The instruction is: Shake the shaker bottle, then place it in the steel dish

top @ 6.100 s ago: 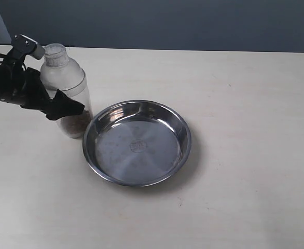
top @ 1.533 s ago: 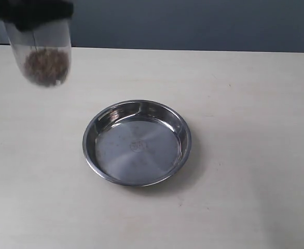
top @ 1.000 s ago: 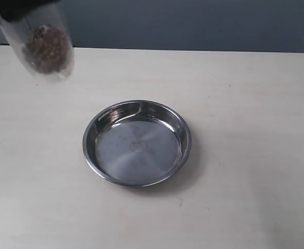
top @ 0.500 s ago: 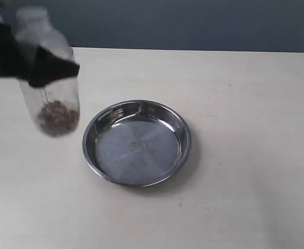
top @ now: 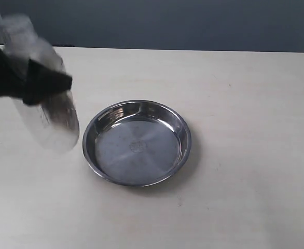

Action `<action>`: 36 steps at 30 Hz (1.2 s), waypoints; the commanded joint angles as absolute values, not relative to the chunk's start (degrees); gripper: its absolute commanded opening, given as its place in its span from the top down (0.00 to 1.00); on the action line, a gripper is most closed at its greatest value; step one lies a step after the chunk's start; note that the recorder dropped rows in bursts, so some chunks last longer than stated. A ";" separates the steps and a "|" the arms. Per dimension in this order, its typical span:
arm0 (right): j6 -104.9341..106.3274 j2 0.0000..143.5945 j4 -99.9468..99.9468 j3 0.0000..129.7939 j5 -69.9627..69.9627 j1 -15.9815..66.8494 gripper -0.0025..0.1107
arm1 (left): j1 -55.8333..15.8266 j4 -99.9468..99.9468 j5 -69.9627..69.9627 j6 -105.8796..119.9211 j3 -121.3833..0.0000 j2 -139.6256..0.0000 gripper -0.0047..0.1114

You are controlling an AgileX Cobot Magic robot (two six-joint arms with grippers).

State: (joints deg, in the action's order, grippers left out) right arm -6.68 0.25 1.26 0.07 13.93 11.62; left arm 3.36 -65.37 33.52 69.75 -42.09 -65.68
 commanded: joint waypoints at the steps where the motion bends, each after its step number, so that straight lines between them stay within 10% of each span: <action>1: -6.68 0.00 1.27 0.00 13.02 11.38 0.99 | 3.34 -68.95 38.22 70.51 -52.58 -60.80 0.96; 36: -6.68 0.00 1.27 0.00 13.15 11.38 0.99 | 2.74 -70.13 37.97 72.02 -43.00 -64.57 0.96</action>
State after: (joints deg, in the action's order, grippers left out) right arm -6.68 0.25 1.26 0.07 13.93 11.62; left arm 3.12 -65.99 34.87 70.65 -39.37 -66.21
